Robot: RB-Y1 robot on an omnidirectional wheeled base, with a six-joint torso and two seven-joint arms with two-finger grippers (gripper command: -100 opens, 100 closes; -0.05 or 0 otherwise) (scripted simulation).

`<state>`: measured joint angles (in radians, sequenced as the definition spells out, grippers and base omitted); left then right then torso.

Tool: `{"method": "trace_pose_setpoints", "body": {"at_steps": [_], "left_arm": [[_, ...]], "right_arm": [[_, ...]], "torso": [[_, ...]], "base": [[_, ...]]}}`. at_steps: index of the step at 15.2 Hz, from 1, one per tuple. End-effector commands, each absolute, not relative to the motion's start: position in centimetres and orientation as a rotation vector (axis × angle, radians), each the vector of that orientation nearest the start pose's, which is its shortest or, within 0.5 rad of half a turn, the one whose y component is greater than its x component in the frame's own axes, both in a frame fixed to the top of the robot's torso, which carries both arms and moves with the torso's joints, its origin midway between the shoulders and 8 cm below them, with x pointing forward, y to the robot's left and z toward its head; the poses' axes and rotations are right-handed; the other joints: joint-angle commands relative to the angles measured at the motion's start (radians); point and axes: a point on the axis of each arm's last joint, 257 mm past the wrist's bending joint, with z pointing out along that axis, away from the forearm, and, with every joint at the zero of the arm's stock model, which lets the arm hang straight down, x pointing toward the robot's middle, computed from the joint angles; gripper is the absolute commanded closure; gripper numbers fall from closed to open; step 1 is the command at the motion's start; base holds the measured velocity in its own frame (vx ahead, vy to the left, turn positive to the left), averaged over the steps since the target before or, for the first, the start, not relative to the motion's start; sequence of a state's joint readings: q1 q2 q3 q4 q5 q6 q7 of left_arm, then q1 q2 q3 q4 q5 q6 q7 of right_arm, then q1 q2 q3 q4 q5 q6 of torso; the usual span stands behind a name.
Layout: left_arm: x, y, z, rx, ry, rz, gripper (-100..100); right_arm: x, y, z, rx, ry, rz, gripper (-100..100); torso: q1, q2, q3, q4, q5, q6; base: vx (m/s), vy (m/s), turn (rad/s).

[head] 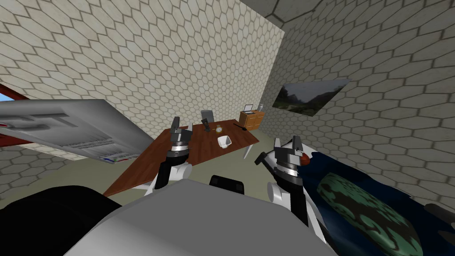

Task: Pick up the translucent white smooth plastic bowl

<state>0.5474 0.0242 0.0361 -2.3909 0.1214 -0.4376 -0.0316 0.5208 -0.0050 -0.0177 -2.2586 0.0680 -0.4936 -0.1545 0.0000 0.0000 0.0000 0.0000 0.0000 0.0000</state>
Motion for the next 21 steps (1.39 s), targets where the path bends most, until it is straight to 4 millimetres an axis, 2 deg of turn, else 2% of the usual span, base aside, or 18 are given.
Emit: {"method": "trace_pose_setpoints", "body": {"at_steps": [1, 8, 12, 13, 14, 17, 18, 19, 20, 21], "left_arm": [[33.0, 30.1, 4.1, -0.690, 0.619, -1.300, -100], [34.4, 31.0, 1.5, -0.751, 0.733, -1.266, -100], [35.4, 32.7, -1.5, -0.845, 0.823, -1.219, -100], [35.4, 32.7, -1.6, -0.848, 0.825, -1.218, -100], [35.6, 33.4, -2.7, -0.883, 0.851, -1.200, -100], [35.9, 34.3, -4.2, -0.933, 0.885, -1.176, -100], [36.0, 35.1, -5.5, -0.978, 0.912, -1.153, -100], [36.0, 35.1, -5.6, -0.981, 0.914, -1.152, -100], [36.0, 36.0, -6.8, -1.025, 0.936, -1.129, -100], [36.1, 36.1, -7.0, -1.032, 0.942, -1.126, -100]], "right_arm": [[34.8, -28.1, 0.7, 0.710, 0.647, 1.367, 0], [34.8, -28.1, 0.7, 0.710, 0.647, 1.367, 0], [34.8, -28.1, 0.7, 0.710, 0.647, 1.367, 0], [34.8, -28.1, 0.7, 0.710, 0.647, 1.367, 0], [34.8, -28.1, 0.7, 0.710, 0.647, 1.367, 0], [34.8, -28.1, 0.7, 0.710, 0.647, 1.367, 0], [34.8, -28.1, 0.7, 0.710, 0.647, 1.367, 0], [34.8, -28.1, 0.7, 0.710, 0.647, 1.367, 0], [34.8, -28.1, 0.7, 0.710, 0.647, 1.367, 0], [34.8, -28.1, 0.7, 0.710, 0.647, 1.367, 0]], "torso": [[0.000, 0.000, 0.000, 0.000, 0.000, 0.000], [-0.004, -0.002, -0.001, 0.000, -0.001, 0.000], [-0.006, -0.004, -0.002, -0.001, -0.001, 0.000], [-0.006, -0.004, -0.002, -0.001, -0.001, 0.000], [-0.005, -0.003, -0.002, -0.001, -0.001, 0.000], [-0.006, -0.003, -0.002, -0.001, -0.001, 0.000], [-0.005, -0.003, -0.002, -0.001, -0.001, 0.000], [-0.005, -0.003, -0.002, -0.001, -0.001, 0.000], [-0.005, -0.003, -0.002, -0.001, -0.001, 0.000], [-0.005, -0.004, -0.002, -0.001, -0.001, 0.000]], "base": [[0.008, -0.015, -0.036], [0.025, -0.053, -0.047], [0.048, -0.077, -0.072], [0.043, -0.066, -0.050], [0.043, -0.068, -0.067], [0.037, -0.070, -0.066], [0.046, -0.067, -0.080], [0.048, -0.060, -0.060], [0.059, -0.077, -0.085], [0.058, -0.080, -0.069]]}}
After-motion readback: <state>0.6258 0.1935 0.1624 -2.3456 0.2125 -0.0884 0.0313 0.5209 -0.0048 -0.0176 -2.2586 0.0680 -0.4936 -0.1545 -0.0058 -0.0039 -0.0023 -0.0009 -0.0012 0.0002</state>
